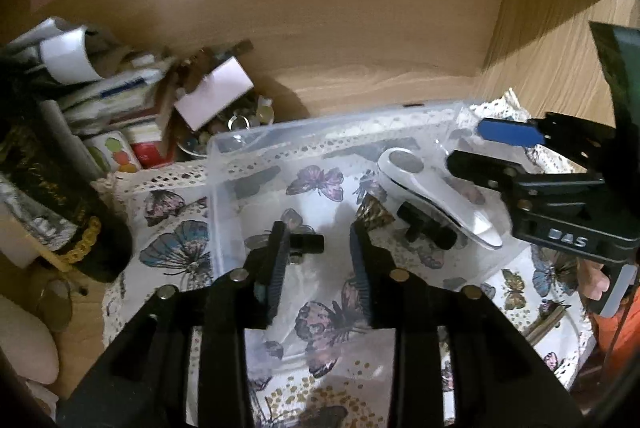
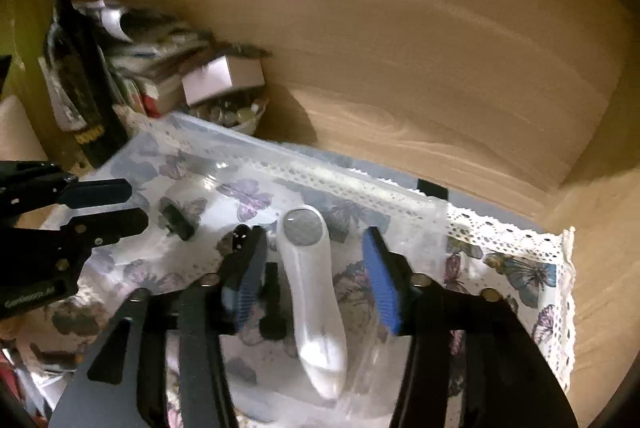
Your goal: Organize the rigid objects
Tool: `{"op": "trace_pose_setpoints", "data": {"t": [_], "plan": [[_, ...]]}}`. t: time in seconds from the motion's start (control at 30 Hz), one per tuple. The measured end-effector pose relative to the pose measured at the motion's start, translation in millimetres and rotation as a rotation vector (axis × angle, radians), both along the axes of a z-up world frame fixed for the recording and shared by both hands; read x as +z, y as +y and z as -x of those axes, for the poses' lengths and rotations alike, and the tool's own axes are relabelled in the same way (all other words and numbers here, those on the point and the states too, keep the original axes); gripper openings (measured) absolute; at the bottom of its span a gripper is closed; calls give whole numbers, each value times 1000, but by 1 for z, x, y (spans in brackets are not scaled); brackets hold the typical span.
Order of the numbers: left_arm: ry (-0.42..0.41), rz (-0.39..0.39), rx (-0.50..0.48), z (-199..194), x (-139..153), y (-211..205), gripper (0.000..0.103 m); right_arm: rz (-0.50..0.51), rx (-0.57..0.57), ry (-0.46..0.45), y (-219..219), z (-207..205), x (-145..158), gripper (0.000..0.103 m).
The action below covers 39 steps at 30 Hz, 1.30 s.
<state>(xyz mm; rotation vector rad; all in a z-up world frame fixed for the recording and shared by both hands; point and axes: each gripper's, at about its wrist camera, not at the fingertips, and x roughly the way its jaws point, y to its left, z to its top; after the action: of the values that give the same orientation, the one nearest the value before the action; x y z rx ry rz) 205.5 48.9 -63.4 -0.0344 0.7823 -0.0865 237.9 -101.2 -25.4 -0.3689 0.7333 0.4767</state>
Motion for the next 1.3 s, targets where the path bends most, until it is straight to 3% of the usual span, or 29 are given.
{"op": "trace_pose_setpoints", "data": {"t": [0.1,0.17,0.23,0.4,0.63,0.87,1.2,1.3], "plan": [[-39,-8,16,15,12,1,49,-40,-4,-32,-10,18,16,59],[-69,-11,30,30,20,2,67,-63,-5,-60,-17,33,26,69],[-92,-15,45,45,25,2,78,-76,-4,-93,-24,49,34,72],[-107,-40,68,75,24,0,94,-93,2,-127,-39,85,37,81],[-59,-43,80,114,1,0,95,-83,-22,-103,-60,119,14,81],[-26,-10,78,149,-22,-12,95,-122,-34,-18,-72,147,-18,81],[9,-24,2,165,-50,-44,95,-162,-8,112,-68,171,-61,80],[5,-46,-15,166,-56,-52,87,-137,1,140,-61,169,-73,73]]}}
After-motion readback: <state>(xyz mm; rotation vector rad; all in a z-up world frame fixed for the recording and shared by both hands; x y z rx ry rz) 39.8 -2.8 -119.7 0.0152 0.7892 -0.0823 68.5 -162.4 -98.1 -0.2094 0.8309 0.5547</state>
